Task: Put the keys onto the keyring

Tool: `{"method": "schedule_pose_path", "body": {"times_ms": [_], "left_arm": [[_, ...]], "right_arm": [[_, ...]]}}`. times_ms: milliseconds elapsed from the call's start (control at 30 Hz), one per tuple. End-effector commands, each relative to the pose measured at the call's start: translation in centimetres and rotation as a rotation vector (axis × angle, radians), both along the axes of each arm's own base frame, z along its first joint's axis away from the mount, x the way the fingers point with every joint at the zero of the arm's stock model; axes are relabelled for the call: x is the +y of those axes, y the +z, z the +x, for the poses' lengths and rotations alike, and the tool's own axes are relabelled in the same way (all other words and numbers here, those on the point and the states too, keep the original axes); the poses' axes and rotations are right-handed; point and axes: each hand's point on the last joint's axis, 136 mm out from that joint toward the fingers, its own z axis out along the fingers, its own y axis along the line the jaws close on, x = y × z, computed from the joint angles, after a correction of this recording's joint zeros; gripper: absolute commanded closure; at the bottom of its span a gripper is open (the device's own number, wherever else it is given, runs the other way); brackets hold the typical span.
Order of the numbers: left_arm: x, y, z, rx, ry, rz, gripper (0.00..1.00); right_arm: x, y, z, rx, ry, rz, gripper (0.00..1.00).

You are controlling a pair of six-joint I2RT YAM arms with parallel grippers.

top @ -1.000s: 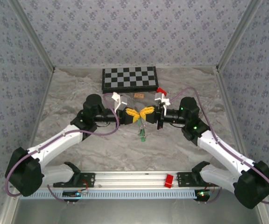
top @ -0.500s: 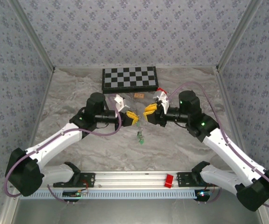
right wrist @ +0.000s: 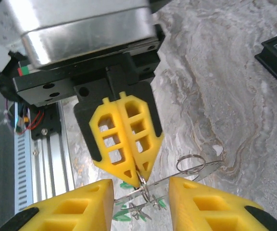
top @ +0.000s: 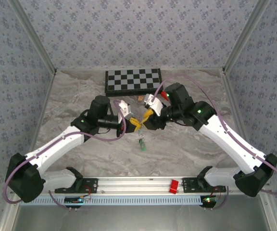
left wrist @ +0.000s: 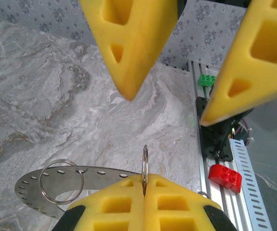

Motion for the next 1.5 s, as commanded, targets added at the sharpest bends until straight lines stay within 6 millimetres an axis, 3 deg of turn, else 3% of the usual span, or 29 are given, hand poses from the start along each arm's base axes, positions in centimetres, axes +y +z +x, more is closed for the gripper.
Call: {"method": "schedule_pose_path", "body": {"times_ms": [0, 367, 633, 1000, 1067, 1233, 1467], "left_arm": [[0.0, 2.3, -0.7, -0.059, -0.047, -0.046, 1.00], [0.1, 2.5, -1.0, -0.063, -0.055, -0.063, 1.00], [0.0, 2.7, -1.0, -0.063, -0.059, -0.071, 1.00], [-0.1, 2.8, -1.1, -0.062, -0.066, -0.084, 1.00], [-0.1, 2.9, -1.1, -0.061, -0.066, -0.085, 1.00], [-0.1, 3.0, -1.2, -0.063, -0.068, -0.089, 1.00], [0.1, 3.3, -1.3, -0.078, -0.060, -0.098, 1.00]], "right_arm": [[-0.6, -1.4, -0.5, 0.009, 0.025, -0.117, 0.65], [0.0, -2.5, 0.1, 0.017, 0.030, -0.150, 0.64], [0.7, -2.7, -0.1, 0.024, 0.062, -0.122, 0.72], [1.4, -2.8, -0.6, 0.060, 0.100, -0.094, 0.73], [1.6, -2.8, -0.9, 0.068, 0.113, -0.087, 0.76], [1.7, -2.8, -1.4, 0.086, 0.135, -0.079, 1.00], [1.6, -3.1, -1.6, 0.092, 0.143, -0.091, 1.00]]}}
